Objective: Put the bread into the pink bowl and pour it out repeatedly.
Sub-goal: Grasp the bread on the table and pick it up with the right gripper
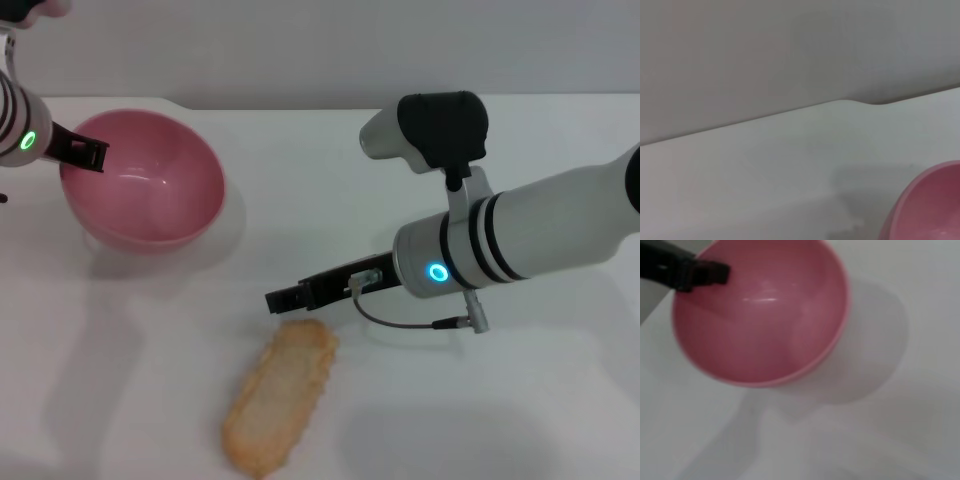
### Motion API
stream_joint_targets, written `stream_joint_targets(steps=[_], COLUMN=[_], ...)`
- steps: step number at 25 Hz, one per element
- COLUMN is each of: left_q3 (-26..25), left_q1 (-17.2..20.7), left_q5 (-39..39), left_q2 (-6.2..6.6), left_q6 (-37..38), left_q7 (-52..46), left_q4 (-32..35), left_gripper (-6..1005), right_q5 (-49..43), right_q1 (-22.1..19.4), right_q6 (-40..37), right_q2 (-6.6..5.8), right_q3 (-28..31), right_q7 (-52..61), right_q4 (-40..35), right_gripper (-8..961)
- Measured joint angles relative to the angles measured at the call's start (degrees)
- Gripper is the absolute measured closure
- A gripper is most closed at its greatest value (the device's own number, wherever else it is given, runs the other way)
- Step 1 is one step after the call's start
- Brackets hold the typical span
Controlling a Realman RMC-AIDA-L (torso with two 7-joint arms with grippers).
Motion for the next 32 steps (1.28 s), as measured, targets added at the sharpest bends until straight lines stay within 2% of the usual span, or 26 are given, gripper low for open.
stream_joint_targets(steps=[5,24,32], left_q3=[0.05,0.65,0.70], left_q1=[-0.94,-1.28,-1.34], left_q5=[0.02,0.00,0.01], left_q2=[-0.01,-0.18,-0.18], left_q6=[0.28,0.74,0.74], left_q7=[-0.01,-0.61,-0.60], left_q4=[-0.73,-0.56,-0.32], left_gripper=[955,955,955], right_q5=[2.93,3.46,6.62], right_q1=[0.88,2.00,4.07], right_q6=[-0.72,-2.24,-3.00], right_q2=[0.01,0.14,0.18], right_q3=[-1.75,-4.28,-6.12], right_q7=[-1.68,-1.80,-2.57], right_q4=[2.17,5.69,8.68], right_gripper=[286,286,289])
